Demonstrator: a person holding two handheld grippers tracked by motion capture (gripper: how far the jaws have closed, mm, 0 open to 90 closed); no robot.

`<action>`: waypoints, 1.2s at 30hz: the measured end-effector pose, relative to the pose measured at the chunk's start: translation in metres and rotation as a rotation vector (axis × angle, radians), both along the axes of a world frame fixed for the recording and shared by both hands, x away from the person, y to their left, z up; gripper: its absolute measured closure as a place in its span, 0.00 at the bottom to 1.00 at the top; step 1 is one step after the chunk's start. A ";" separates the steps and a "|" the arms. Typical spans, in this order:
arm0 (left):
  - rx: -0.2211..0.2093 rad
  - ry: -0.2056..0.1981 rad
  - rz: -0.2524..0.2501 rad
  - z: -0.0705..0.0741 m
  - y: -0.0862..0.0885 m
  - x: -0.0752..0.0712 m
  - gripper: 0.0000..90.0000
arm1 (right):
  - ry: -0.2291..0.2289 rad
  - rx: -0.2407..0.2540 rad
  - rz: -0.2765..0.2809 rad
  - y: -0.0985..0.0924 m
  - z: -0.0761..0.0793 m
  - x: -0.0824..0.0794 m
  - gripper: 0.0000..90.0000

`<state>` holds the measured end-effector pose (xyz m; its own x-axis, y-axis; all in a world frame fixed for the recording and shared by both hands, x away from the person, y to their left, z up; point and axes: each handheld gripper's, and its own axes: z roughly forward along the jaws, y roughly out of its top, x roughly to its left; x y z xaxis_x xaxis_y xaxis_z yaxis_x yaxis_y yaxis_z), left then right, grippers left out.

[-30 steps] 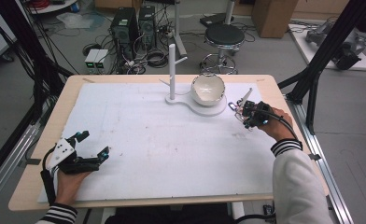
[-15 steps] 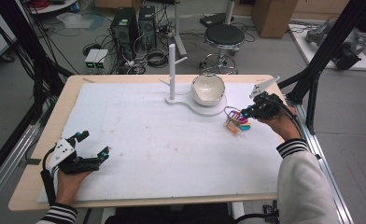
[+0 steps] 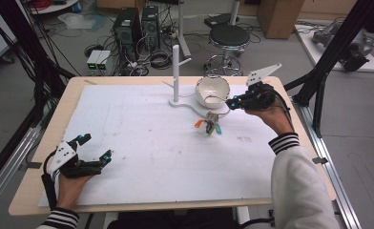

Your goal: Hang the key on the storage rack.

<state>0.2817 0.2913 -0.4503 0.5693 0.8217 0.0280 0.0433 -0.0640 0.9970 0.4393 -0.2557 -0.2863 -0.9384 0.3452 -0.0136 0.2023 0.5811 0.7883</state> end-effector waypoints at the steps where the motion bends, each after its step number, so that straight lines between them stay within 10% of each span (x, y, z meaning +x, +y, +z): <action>1: 0.001 -0.001 0.000 0.000 0.000 0.000 0.02 | -0.001 0.012 0.008 0.005 0.001 0.002 0.99; 12: 0.002 -0.002 -0.003 0.000 0.000 0.000 0.02 | -0.009 0.104 0.065 0.054 0.008 0.022 0.99; 24: 0.001 -0.004 -0.004 0.000 0.000 0.000 0.02 | 0.034 0.252 -0.007 0.080 0.002 0.046 0.99; 36: -0.001 -0.003 -0.003 0.000 0.000 0.000 0.02 | 0.064 0.261 -0.067 0.099 -0.014 0.063 0.99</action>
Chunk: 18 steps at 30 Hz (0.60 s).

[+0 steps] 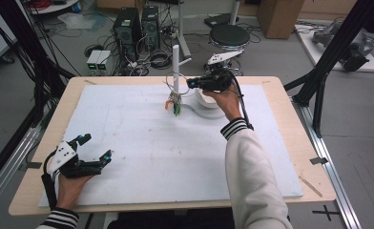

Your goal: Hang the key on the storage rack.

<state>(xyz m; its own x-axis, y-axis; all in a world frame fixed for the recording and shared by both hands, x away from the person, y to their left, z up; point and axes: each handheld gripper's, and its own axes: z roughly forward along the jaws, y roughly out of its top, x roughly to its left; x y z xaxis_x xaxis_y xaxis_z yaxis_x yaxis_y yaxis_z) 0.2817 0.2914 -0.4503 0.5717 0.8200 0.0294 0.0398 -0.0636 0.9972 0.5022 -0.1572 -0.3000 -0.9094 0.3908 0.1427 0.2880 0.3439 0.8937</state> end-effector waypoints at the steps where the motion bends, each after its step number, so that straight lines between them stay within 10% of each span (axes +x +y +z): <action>1: 0.001 -0.001 -0.001 0.000 0.000 0.000 0.02 | 0.007 0.000 -0.006 0.001 -0.002 0.001 0.99; 18: 0.001 0.001 -0.001 0.000 0.000 0.000 0.02 | 0.044 -0.024 -0.095 0.011 -0.027 0.020 0.98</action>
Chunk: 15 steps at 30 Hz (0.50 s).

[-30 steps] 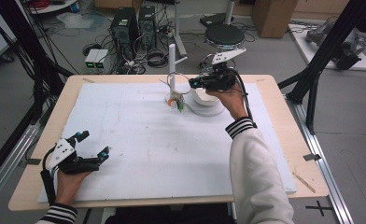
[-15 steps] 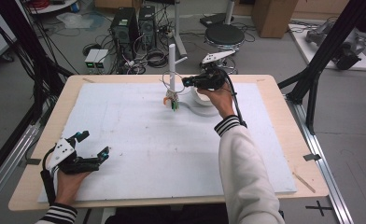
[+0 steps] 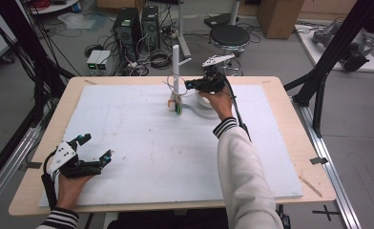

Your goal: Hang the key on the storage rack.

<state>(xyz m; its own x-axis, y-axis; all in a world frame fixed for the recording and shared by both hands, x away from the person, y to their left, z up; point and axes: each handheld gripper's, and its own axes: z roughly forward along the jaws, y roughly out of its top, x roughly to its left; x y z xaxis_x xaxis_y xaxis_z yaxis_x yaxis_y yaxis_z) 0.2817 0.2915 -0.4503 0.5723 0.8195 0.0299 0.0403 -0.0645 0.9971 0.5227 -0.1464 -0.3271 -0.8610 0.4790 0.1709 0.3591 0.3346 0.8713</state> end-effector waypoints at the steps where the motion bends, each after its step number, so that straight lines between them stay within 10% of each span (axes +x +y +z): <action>1: -0.001 0.001 0.000 0.000 0.000 0.000 0.02 | -0.002 0.000 -0.002 0.000 -0.002 0.001 0.99; 15: 0.000 0.000 -0.001 0.000 0.000 0.000 0.02 | 0.033 0.020 -0.024 0.002 -0.014 0.010 0.98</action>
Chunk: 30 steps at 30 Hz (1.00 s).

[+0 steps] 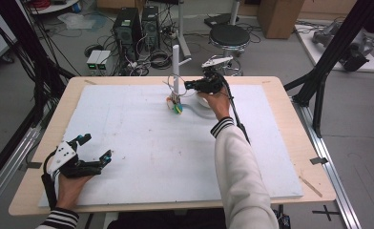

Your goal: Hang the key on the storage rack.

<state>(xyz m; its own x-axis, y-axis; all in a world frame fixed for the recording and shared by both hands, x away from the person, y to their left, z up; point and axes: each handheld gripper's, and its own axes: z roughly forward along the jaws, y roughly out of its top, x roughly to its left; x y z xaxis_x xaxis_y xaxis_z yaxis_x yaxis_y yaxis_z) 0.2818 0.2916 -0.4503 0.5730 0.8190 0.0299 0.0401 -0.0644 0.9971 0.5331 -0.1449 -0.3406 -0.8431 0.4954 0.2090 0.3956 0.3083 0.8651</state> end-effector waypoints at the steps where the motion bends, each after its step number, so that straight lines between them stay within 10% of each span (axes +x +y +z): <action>1: -0.001 0.000 0.000 0.000 0.000 0.000 0.02 | 0.002 -0.002 -0.001 0.000 -0.001 0.000 0.98; 20: -0.001 0.000 -0.001 0.000 0.000 0.000 0.02 | -0.015 -0.055 -0.029 0.004 -0.004 0.000 0.82; 30: 0.004 0.002 -0.001 0.000 0.000 0.000 0.02 | -0.011 -0.141 -0.058 -0.001 0.022 -0.027 0.04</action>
